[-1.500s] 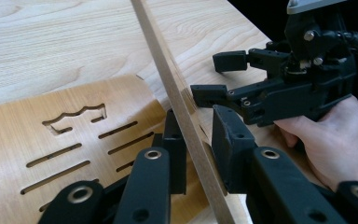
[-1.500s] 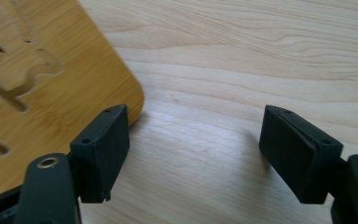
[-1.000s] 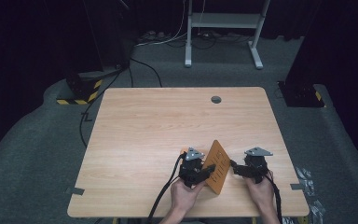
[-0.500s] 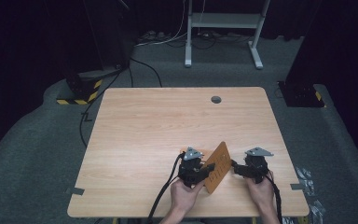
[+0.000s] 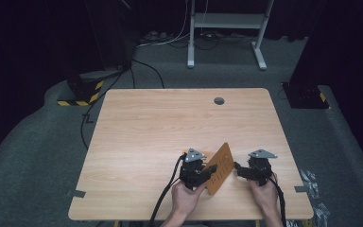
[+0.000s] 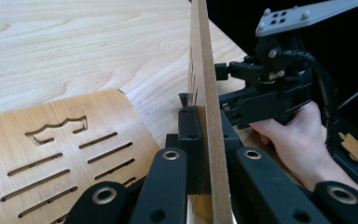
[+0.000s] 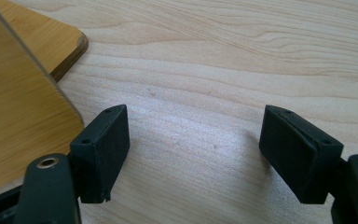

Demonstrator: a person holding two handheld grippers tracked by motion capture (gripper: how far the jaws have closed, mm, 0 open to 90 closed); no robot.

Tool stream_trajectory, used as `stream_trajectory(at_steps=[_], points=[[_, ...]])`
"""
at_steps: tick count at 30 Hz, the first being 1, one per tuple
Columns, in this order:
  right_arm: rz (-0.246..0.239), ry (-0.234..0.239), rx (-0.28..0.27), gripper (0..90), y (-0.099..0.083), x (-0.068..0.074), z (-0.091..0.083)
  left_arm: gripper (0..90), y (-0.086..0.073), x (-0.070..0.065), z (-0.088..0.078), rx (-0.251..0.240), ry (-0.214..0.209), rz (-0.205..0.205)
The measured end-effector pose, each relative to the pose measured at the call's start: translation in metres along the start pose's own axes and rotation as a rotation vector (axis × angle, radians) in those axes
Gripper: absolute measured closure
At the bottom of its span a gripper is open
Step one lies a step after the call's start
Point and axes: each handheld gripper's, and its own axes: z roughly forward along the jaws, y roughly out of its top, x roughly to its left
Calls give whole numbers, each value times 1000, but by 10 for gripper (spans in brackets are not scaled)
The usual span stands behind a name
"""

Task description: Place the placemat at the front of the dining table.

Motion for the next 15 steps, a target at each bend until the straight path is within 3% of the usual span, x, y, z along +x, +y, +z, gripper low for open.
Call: stream_trajectory(at_steps=[9,15], points=[[0,0,1,241,0,0,0,861,11,-3,-7,-31,-15,13],[1,-6,-7,241,0,0,0,861,14,-3,-14,-42,3,39]])
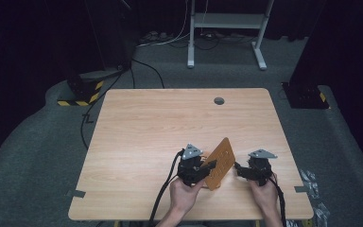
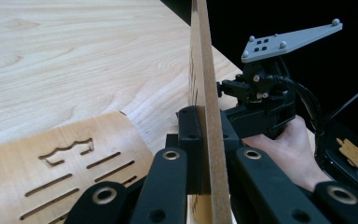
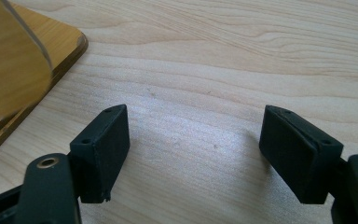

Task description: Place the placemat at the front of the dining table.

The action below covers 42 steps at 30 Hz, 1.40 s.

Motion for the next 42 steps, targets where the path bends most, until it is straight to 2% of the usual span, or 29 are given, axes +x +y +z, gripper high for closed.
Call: stream_trajectory(at_steps=[5,9,18,24,29,31,36,38,42], points=[[5,0,7,241,0,1,-1,861,3,3,-1,-12,14,27],[4,-3,7,241,0,1,-1,862,6,4,0,-23,12,28],[3,-5,5,241,0,1,-1,861,8,8,-12,-29,35,50],[1,-6,4,241,0,0,-1,861,10,13,-16,-50,46,23],[2,-7,5,241,0,1,-1,861,12,16,-19,-55,50,35],[5,-7,6,241,0,1,-1,861,12,17,-20,-56,58,20],[3,-7,5,241,0,1,-1,861,14,20,-23,-56,67,16],[2,-7,5,241,0,1,-1,861,15,21,-24,-58,71,28],[2,-7,6,241,0,1,-1,861,18,23,-25,-56,91,19]])
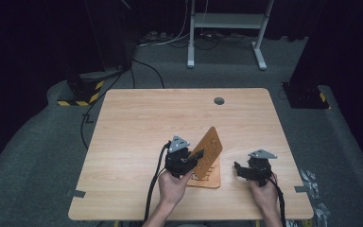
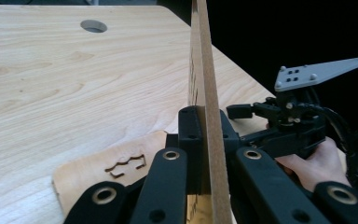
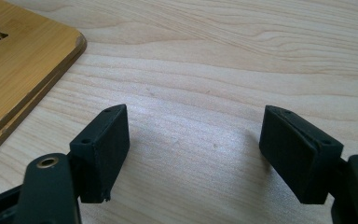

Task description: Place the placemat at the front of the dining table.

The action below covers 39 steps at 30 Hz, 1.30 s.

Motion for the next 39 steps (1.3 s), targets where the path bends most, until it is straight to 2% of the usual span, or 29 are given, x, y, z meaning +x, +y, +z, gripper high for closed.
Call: stream_trajectory(at_steps=[2,10,20,24,29,32,33,39], points=[[0,-3,-7,241,0,0,1,861,2,2,0,2,10,7],[0,1,0,241,0,0,0,861,6,11,-6,-7,37,-14],[10,0,-2,241,0,1,0,861,11,18,-11,-26,46,-8],[20,-1,1,241,0,1,0,861,13,20,-13,-33,57,-20],[21,-1,2,241,0,1,0,861,17,23,-18,-43,62,-2],[21,-1,2,241,0,1,0,861,17,24,-20,-47,72,-15],[21,-1,2,241,0,1,0,861,18,25,-21,-47,70,-3],[22,-2,2,241,0,1,0,861,21,25,-24,-61,84,6]])
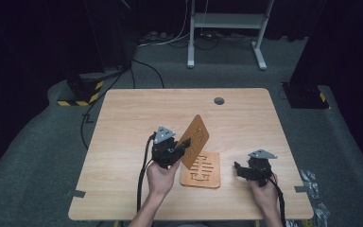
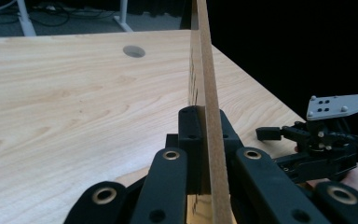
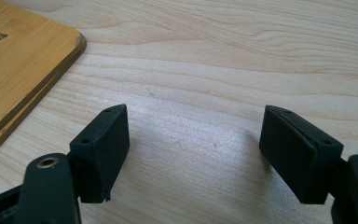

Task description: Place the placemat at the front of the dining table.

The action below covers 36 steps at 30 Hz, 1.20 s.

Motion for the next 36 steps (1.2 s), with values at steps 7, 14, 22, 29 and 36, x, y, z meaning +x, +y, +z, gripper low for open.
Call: stream_trajectory(at_steps=[7,14,22,29,36], points=[[4,-4,-6,241,0,1,0,861,9,5,-6,1,33,43],[6,-5,-6,241,0,1,0,861,16,9,-9,-4,54,57],[8,-6,-5,241,0,1,0,861,25,21,-6,-9,67,53],[10,-6,-5,241,0,1,0,861,26,25,-4,-8,82,45],[14,-4,-6,241,0,2,0,861,28,30,-1,1,99,45]])
